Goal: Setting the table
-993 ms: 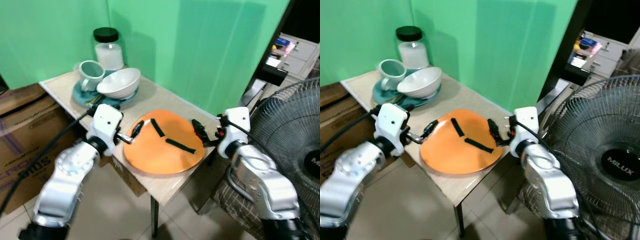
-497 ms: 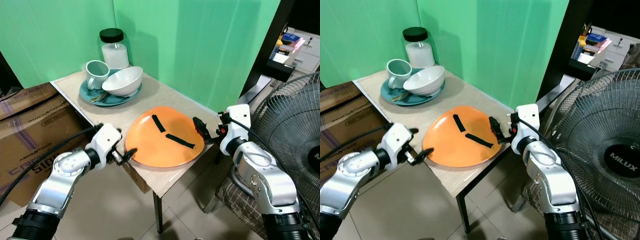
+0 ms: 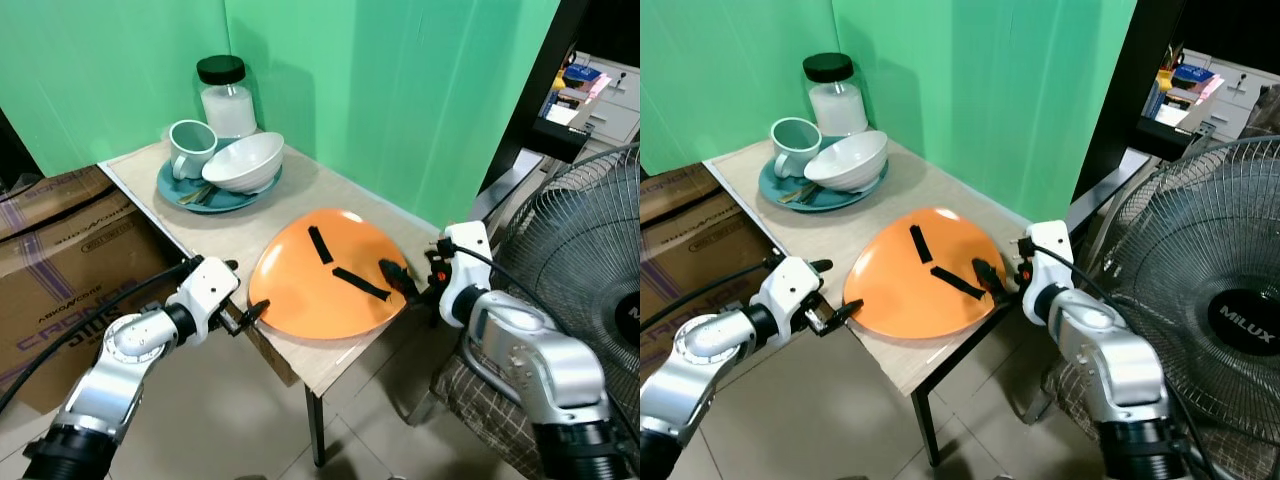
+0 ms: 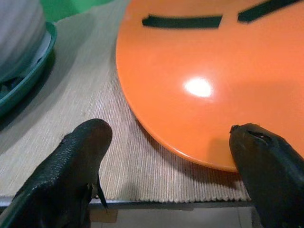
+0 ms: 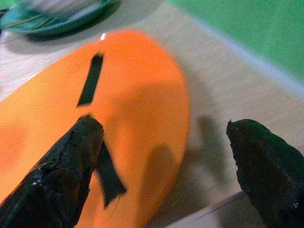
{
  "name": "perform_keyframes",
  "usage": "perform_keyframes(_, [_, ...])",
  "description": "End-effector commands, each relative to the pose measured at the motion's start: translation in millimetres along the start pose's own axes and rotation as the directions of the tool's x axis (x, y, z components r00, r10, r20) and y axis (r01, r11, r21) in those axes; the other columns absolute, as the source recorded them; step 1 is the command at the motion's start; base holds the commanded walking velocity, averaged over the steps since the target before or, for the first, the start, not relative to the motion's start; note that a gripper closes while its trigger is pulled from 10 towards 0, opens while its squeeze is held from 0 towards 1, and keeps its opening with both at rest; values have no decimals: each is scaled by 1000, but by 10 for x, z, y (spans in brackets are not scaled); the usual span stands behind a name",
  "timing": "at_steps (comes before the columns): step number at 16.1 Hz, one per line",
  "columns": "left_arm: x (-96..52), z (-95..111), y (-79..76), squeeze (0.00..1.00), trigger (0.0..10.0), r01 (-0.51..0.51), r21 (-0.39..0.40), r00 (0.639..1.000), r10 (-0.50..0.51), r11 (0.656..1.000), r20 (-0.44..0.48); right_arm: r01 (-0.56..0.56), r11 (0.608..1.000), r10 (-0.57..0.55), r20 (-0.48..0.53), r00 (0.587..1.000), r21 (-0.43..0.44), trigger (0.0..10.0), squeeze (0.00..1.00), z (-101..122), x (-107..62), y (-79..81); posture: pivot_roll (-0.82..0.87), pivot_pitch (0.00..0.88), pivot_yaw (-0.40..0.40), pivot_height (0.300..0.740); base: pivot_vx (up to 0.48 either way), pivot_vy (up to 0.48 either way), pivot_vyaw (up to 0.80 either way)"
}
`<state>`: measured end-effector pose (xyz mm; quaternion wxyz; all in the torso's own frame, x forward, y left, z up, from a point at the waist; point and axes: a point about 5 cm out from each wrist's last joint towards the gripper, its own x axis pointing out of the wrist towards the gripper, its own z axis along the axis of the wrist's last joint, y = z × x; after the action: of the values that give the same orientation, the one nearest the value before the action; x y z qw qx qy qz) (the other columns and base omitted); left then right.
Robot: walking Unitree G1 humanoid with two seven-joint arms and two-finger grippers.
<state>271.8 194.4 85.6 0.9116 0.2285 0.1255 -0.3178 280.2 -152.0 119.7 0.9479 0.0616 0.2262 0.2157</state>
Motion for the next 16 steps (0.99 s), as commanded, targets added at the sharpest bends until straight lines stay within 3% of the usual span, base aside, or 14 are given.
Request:
perform_keyframes(1, [-11,-148,-88,0,10000,23,-10,997,-24,1000,-68,-39,999,39,-14,999,37,10000,0,33,-1,0,109,0,28,740,0,0,0])
perform_keyframes(4, [-19,-170,-123,0,10000,13,-16,998,-14,1000,-67,-114,984,121,-42,992,138,10000,0,68,-13,73,108,0,24,740,0,0,0])
perform_keyframes(7, [-25,-183,-114,0,10000,-5,-17,998,4,1000,-68,-211,935,236,-57,970,286,10000,0,111,10,187,110,0,21,740,0,0,0])
perform_keyframes(8, [-23,-183,-115,0,10000,-6,-17,998,5,1000,-67,-225,927,254,-60,965,301,7333,0,120,34,219,110,0,22,740,0,0,0])
perform_keyframes(9, [-21,-183,-115,0,10000,-6,-18,998,5,1000,-67,-232,923,263,-61,963,308,3412,0,124,69,247,109,0,22,740,0,0,0])
perform_keyframes(10, [-19,-185,-115,0,10000,-5,-19,998,4,1000,-66,-228,922,260,-65,963,314,2196,0,123,114,266,109,0,22,740,0,0,0])
perform_keyframes(11, [-18,-185,-113,0,10000,-5,-19,998,4,1000,-67,-221,923,256,-73,964,315,0,0,118,140,273,112,0,20,740,0,0,0])
perform_keyframes(16, [-12,-186,-103,0,10000,-6,-15,998,5,1000,-67,-206,919,244,-74,967,337,0,0,112,228,300,113,0,22,740,0,0,0])
